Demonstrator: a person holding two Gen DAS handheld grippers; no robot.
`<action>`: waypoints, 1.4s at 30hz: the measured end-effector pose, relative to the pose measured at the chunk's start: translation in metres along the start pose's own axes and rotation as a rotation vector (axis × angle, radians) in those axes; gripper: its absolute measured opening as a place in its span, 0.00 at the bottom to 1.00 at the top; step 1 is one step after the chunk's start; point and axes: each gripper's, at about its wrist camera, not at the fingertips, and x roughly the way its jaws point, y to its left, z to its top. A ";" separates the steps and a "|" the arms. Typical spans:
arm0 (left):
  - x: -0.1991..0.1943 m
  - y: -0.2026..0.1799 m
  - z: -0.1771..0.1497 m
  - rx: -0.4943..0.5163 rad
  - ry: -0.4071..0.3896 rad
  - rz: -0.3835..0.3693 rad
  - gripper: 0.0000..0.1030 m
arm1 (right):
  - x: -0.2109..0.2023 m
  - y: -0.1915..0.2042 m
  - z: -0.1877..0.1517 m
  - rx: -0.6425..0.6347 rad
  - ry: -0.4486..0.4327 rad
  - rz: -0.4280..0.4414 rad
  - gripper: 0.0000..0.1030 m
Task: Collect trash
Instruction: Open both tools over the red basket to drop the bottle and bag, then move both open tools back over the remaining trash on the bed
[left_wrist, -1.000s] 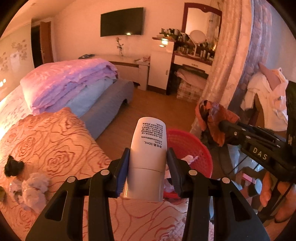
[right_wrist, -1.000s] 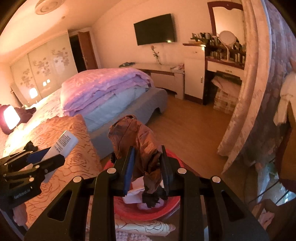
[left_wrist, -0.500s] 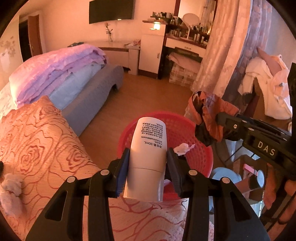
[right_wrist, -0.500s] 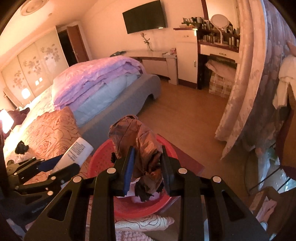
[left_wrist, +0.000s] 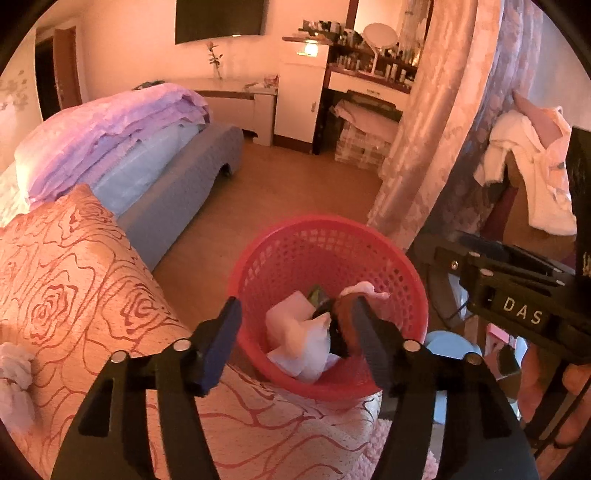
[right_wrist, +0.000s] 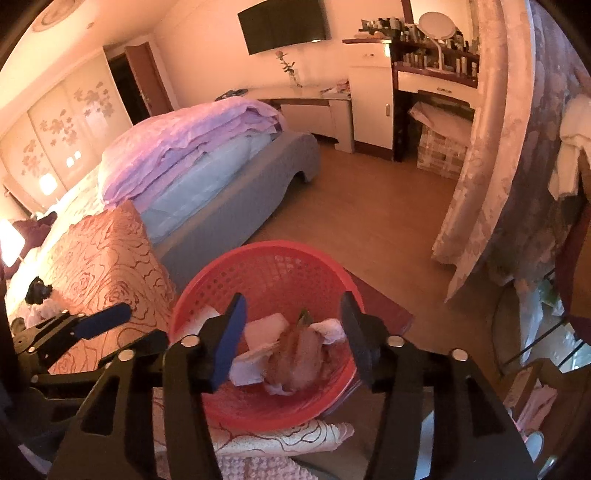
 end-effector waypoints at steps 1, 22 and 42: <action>-0.001 0.001 0.000 -0.004 -0.002 0.000 0.62 | 0.000 0.001 0.000 0.000 0.000 -0.001 0.51; -0.048 0.041 -0.018 -0.105 -0.063 0.071 0.70 | -0.018 0.026 -0.002 -0.066 -0.069 0.034 0.65; -0.137 0.157 -0.067 -0.339 -0.139 0.309 0.74 | -0.039 0.105 -0.032 -0.221 -0.081 0.143 0.71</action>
